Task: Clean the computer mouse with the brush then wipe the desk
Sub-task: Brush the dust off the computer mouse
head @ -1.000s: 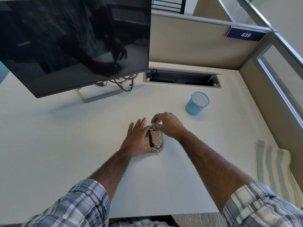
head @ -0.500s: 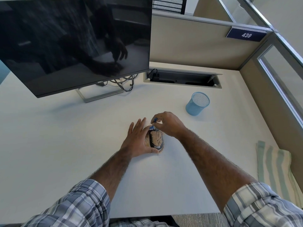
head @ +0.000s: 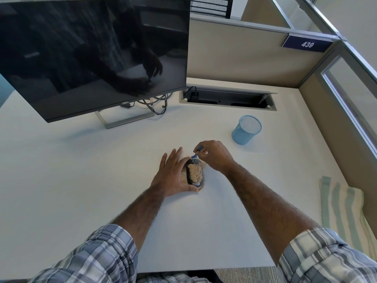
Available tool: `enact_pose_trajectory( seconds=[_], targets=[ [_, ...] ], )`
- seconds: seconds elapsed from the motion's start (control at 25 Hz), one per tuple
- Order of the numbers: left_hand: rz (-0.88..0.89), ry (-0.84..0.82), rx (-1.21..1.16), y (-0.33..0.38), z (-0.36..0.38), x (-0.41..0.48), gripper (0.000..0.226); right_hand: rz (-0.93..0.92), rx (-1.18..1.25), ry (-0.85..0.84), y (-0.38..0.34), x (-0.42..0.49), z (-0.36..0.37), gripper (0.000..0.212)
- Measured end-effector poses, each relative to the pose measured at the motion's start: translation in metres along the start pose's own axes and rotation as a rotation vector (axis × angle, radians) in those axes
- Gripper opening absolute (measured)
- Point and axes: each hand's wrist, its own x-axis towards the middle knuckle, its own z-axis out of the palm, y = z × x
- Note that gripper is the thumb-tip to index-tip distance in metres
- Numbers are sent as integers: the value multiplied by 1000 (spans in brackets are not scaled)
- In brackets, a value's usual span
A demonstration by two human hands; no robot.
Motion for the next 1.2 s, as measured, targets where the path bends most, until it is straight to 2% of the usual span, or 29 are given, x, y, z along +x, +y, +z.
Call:
enact_pose_trajectory(
  seconds=[0.48,0.56,0.88,0.96,1.08,1.2],
  targets=[
    [7,21,-22,-1,1,-1,123,36,-2,37,-2,4,-4,16],
    [8,23,-21,-1,1,-1,124,17,19,3,-3,2,-5,15],
    [4,10,-18,0,0,-1,123,-31,-61,-23,-5,3,-5,15],
    [3,11,-33,0,0,-2,122,-25,-97,20,-6,3,-7,15],
    [6,15,-34,0,-1,-1,122,-33,-43,7,-7,2,-8,13],
    [8,14,-40,0,0,-1,122,-38,-120,10,-8,2,-7,11]
  ],
)
